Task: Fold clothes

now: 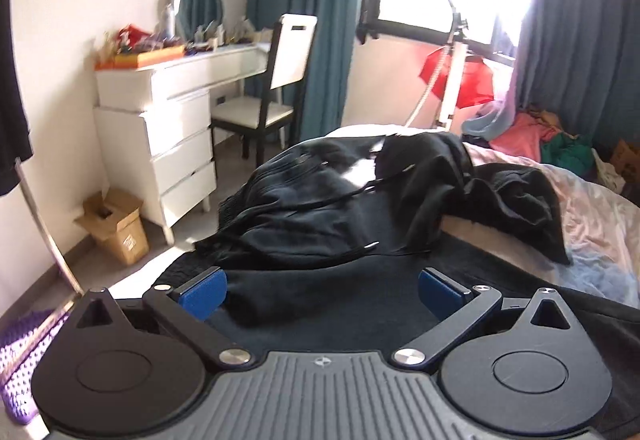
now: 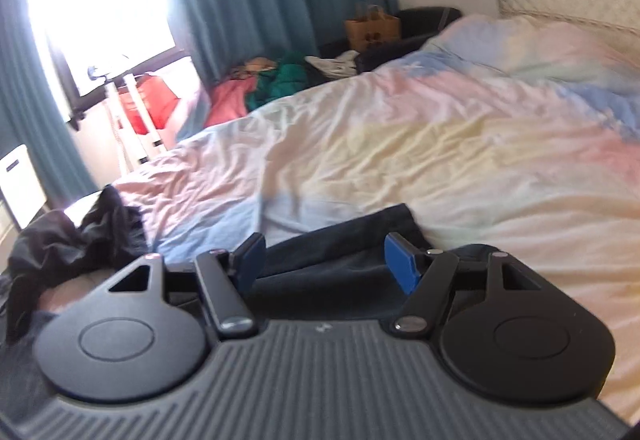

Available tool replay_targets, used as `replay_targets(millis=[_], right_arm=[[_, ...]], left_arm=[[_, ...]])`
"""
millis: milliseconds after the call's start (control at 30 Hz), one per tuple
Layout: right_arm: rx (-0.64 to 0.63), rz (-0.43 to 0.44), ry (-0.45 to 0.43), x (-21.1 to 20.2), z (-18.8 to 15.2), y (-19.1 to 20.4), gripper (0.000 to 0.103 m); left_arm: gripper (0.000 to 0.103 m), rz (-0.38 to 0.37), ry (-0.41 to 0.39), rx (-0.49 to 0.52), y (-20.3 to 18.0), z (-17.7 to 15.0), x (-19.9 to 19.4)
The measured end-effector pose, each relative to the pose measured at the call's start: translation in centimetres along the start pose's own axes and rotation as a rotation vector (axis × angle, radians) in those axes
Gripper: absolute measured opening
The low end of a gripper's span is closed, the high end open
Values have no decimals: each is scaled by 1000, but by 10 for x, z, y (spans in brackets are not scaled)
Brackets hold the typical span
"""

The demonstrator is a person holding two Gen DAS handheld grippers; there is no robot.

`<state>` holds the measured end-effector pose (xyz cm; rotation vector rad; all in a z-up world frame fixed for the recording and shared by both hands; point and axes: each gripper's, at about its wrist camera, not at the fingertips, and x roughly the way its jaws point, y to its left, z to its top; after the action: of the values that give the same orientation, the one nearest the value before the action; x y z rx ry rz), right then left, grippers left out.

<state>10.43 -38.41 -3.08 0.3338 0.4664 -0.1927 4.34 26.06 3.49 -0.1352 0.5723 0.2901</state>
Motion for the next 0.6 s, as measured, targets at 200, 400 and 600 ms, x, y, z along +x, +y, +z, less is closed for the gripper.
replay_targets(millis=[200, 400, 600], right_arm=[[-171, 199, 47, -5, -14, 54, 68], [-210, 279, 67, -7, -26, 79, 68], [-220, 301, 72, 2, -34, 88, 68]], left_arm=[[103, -132, -62, 104, -100, -12, 2], [103, -233, -94, 163, -179, -27, 9], [103, -285, -120, 211, -233, -38, 37]])
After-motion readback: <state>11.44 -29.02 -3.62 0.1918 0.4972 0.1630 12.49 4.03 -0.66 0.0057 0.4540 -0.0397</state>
